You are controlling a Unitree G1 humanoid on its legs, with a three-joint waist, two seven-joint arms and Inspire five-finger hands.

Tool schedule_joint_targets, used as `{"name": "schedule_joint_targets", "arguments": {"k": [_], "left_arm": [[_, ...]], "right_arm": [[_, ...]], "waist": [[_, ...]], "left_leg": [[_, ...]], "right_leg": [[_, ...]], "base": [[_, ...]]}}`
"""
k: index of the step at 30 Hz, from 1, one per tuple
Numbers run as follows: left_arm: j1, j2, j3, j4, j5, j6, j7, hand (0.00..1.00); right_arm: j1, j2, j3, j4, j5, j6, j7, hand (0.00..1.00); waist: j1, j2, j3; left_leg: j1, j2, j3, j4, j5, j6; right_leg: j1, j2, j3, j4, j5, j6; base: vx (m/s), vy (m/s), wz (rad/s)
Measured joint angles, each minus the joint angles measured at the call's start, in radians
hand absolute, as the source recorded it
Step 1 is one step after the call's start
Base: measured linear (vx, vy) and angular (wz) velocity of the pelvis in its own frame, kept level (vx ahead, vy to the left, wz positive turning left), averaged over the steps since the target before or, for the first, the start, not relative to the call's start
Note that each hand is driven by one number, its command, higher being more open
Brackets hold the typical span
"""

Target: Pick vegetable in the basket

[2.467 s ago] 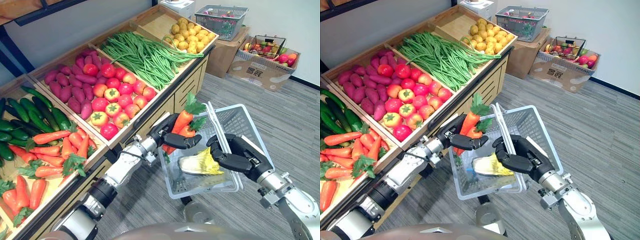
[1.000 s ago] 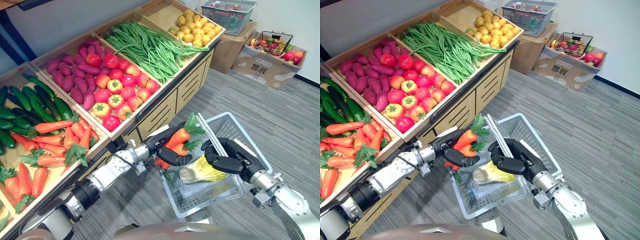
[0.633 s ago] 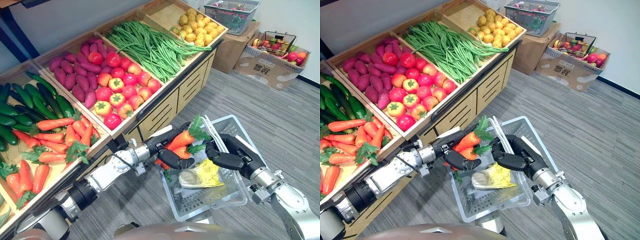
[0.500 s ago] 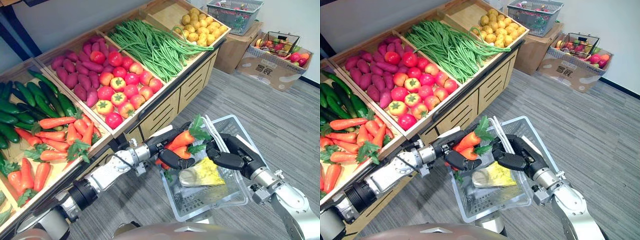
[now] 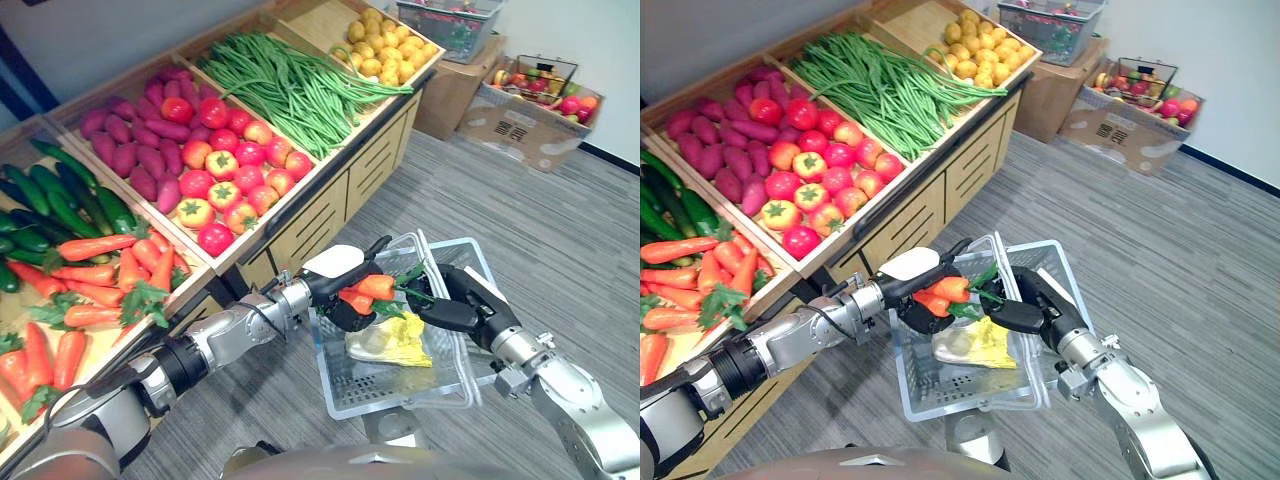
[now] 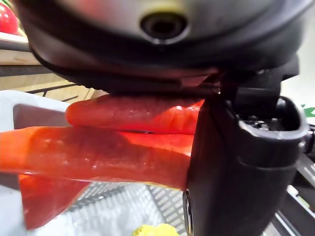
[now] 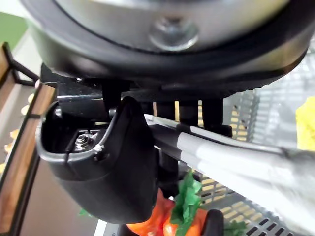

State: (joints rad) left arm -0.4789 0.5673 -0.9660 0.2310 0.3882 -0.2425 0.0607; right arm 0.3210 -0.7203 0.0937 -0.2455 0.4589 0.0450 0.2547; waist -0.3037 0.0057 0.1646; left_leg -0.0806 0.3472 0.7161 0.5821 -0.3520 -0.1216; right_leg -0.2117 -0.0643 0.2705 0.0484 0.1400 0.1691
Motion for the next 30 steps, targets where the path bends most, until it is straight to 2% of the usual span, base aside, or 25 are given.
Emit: {"name": "schedule_joint_targets", "arguments": {"k": [6, 9, 16, 17, 30], "left_arm": [[-0.006, -0.019, -0.015, 0.035, 0.17, 0.0, 0.08, 0.0], [-0.005, -0.019, -0.015, 0.036, 0.183, 0.0, 0.093, 0.0], [-0.004, -0.016, -0.015, 0.038, 0.214, 0.0, 0.113, 0.0], [-0.004, -0.016, -0.015, 0.039, 0.214, 0.0, 0.113, 1.0], [-0.019, -0.006, -0.015, 0.04, 0.257, 0.001, 0.114, 1.0]], "right_arm": [[-0.017, -0.069, 0.042, 0.016, 0.066, 0.001, -0.005, 0.0], [-0.029, -0.101, 0.055, 0.016, 0.079, 0.001, -0.008, 0.0], [-0.043, -0.108, 0.068, 0.018, 0.08, 0.001, -0.02, 0.0], [-0.044, -0.108, 0.069, 0.018, 0.08, 0.001, -0.021, 0.0], [-0.049, -0.108, 0.07, 0.018, 0.081, 0.001, -0.028, 0.0]], "waist": [[-0.01, -0.004, 0.002], [-0.009, -0.005, 0.003], [-0.012, -0.015, 0.008], [-0.012, -0.016, 0.009], [-0.016, -0.018, 0.01]], "left_leg": [[0.005, 0.014, 0.028, 0.008, -0.006, -0.007], [0.004, 0.015, 0.041, 0.008, -0.006, -0.007], [0.018, 0.025, 0.063, 0.008, -0.008, -0.01], [0.019, 0.026, 0.064, 0.008, -0.008, -0.01], [0.005, 0.027, 0.052, 0.008, -0.008, -0.009]], "right_leg": [[-0.017, 0.015, 0.028, 0.006, 0.001, 0.001], [-0.031, 0.018, 0.039, 0.015, 0.001, 0.001], [-0.035, 0.03, 0.058, 0.022, 0.0, 0.0], [-0.035, 0.031, 0.06, 0.023, 0.0, 0.0], [-0.039, 0.03, 0.047, 0.023, 0.0, 0.0]], "base": [[0.03, 0.025, -0.15], [0.02, 0.026, -0.1], [0.03, 0.024, -0.09], [0.03, 0.015, -0.08], [0.02, 0.015, 0.02]]}}
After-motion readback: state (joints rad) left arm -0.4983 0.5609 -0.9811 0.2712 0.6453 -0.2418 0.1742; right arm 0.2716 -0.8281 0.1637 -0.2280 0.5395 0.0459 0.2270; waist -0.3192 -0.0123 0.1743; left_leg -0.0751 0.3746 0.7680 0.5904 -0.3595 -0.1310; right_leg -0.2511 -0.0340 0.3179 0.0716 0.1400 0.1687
